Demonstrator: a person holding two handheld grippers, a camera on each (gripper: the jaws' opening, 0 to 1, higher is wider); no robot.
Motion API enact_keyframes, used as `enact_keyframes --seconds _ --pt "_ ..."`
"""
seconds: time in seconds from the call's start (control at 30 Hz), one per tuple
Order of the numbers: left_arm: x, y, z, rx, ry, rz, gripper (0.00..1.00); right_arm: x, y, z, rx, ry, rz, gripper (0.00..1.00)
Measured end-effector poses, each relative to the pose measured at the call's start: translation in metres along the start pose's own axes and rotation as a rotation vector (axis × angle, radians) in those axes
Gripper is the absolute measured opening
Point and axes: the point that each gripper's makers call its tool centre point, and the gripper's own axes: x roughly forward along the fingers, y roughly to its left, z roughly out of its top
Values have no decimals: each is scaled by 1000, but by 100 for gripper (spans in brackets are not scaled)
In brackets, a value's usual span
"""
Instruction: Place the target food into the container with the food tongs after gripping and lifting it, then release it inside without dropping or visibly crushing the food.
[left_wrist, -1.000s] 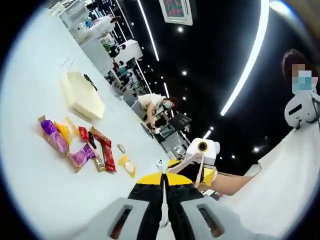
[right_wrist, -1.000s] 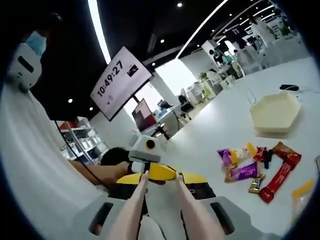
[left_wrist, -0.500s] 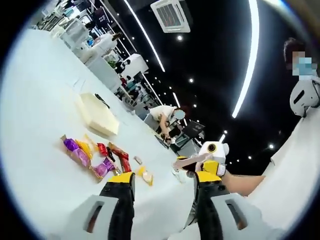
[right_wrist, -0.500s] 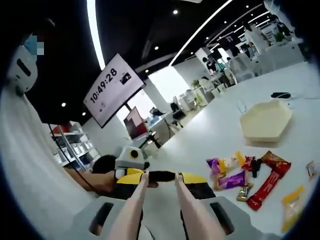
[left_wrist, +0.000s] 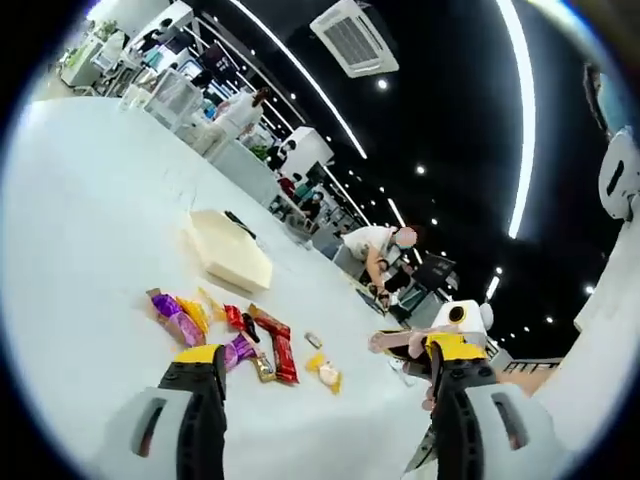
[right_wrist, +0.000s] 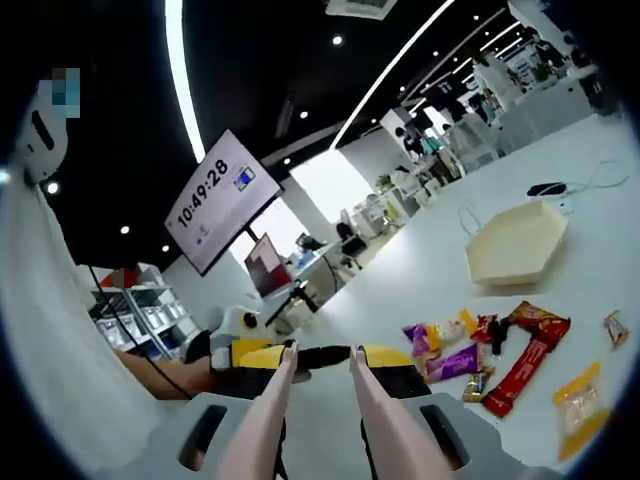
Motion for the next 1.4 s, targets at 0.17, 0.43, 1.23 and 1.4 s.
enact_keyframes --seconds 0.17,0.43,1.23,1.4 --pt "11 4 -8 70 79 55 99 -13 -18 8 2 -37 -28 27" --pt "26 13 4 51 11 121 99 -25 -29 26 -65 -74 -68 27" --pt "13 -1 20 39 -44 114 99 -56 -42 48 -206 -53 -264 27" --pt "8 5 11 111 7 142 99 -65 -47 46 -196 -39 -323 27"
